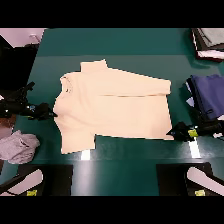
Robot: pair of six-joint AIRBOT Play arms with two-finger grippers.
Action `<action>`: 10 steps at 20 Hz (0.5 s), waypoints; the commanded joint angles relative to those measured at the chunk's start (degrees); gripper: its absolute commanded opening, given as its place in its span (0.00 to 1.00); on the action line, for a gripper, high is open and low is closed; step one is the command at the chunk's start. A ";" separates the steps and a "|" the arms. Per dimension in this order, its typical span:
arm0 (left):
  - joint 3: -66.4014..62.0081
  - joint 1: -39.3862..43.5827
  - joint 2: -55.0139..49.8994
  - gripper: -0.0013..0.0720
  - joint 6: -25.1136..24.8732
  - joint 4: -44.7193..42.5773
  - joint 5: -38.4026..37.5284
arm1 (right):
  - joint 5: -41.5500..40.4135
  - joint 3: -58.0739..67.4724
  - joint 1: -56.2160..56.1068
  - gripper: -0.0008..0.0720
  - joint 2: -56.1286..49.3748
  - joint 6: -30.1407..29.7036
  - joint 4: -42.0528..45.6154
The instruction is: Fold the shirts.
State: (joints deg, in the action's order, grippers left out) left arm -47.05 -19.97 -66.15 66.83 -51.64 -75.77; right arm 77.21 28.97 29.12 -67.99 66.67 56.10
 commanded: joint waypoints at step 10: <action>-18.23 -0.02 6.47 0.05 2.43 0.24 -0.68 | -2.75 15.61 -2.95 0.03 14.56 0.37 -10.08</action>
State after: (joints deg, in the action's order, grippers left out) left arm -56.99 -19.97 -61.87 67.44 -51.57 -76.55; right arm 74.89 37.60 26.28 -58.35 66.63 53.06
